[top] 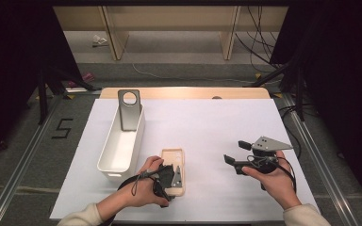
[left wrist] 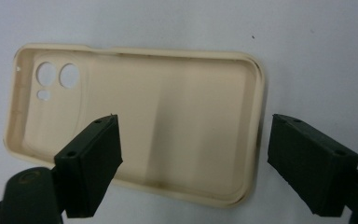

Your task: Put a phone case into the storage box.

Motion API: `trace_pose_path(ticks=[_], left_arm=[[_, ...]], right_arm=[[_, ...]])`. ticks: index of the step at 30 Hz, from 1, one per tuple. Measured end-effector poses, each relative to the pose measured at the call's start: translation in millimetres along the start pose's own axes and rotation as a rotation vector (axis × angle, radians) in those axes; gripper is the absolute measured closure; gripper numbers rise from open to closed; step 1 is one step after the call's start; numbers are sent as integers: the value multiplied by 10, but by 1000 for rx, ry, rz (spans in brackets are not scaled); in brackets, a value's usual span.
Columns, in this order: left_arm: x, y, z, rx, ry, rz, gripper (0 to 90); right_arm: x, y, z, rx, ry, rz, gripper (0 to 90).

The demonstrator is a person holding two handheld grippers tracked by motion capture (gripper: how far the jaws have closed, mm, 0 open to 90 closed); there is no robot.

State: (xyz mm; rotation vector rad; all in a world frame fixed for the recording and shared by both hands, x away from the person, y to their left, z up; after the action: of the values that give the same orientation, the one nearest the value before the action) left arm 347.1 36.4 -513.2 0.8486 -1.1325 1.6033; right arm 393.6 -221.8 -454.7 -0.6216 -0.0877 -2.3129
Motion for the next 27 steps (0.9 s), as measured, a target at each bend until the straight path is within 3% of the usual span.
trace_pose_path(ticks=[10,21,27], left_arm=[[-52,21,14,-39,-32,-3,179],[-59,21,25,-37,-40,-24,197],[-50,40,31,-38,-47,-43,260]], right_arm=[[0,-1,-1,1,0,1,204],[-1,-3,-3,1,-3,2,204],[-4,-5,-4,3,-3,4,204]])
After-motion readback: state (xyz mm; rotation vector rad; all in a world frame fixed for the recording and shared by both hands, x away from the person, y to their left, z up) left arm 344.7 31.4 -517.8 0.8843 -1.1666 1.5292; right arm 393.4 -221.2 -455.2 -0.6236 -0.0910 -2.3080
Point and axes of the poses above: each handheld gripper's, and its own axes: x roughly backward along the jaws, z roughly out of its top, y roughly to its right, the point moved 6 cm from there along -x, roughly forward along the jaws, and after that the axes turned 3 degrees about -x, right-handed, at the moved point
